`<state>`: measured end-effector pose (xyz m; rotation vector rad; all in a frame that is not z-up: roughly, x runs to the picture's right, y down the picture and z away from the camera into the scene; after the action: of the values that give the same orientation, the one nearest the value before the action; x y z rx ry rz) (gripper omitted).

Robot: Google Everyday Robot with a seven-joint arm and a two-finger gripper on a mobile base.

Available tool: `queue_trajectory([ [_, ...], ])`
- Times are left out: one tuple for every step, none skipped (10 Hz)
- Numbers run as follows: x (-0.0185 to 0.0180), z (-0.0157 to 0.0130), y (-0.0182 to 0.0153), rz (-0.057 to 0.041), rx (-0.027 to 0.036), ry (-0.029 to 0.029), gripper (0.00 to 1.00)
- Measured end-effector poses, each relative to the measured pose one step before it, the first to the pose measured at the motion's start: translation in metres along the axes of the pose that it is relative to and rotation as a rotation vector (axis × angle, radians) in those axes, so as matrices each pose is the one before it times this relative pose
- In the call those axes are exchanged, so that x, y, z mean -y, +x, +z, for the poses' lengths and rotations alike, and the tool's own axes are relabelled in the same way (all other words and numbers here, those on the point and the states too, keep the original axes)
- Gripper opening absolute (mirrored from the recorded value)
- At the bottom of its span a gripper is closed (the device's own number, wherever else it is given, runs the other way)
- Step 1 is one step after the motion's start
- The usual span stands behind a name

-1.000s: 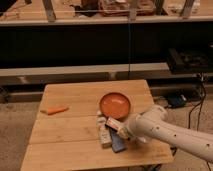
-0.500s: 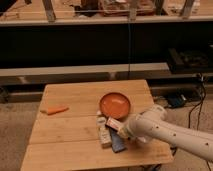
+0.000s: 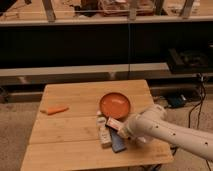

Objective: Place the eraser on the white sponge

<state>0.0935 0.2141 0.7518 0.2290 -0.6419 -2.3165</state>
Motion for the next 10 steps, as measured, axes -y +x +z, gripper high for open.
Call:
queue_trajectory([
  [-0.0005, 0.00019, 0.00017, -0.0025, 0.00025, -0.00079, 0.24],
  [-0.00051, 0.00064, -0.0002, -0.00206, 0.00082, 0.00001, 0.24],
  [-0.00047, 0.00019, -0.00022, -0.00158, 0.00078, -0.00065, 0.24],
  [-0.00049, 0.00028, -0.00027, -0.00147, 0.00047, -0.00075, 0.24],
  [-0.0006, 0.00048, -0.00062, -0.00195, 0.00133, -0.0002, 0.24],
  [-0.00069, 0.00055, -0.0005, -0.00326, 0.00173, -0.00009, 0.24],
  [-0.00047, 0.00022, -0.00029, -0.0011, 0.00087, 0.0006, 0.24],
  [-0.00049, 0.00037, -0.0002, -0.00162, 0.00079, 0.00072, 0.24],
  [-0.0002, 0.00038, -0.00007, -0.00173, 0.0007, 0.00104, 0.24],
  [-0.00033, -0.00009, 0.00037, -0.00149, -0.00014, 0.00006, 0.24],
])
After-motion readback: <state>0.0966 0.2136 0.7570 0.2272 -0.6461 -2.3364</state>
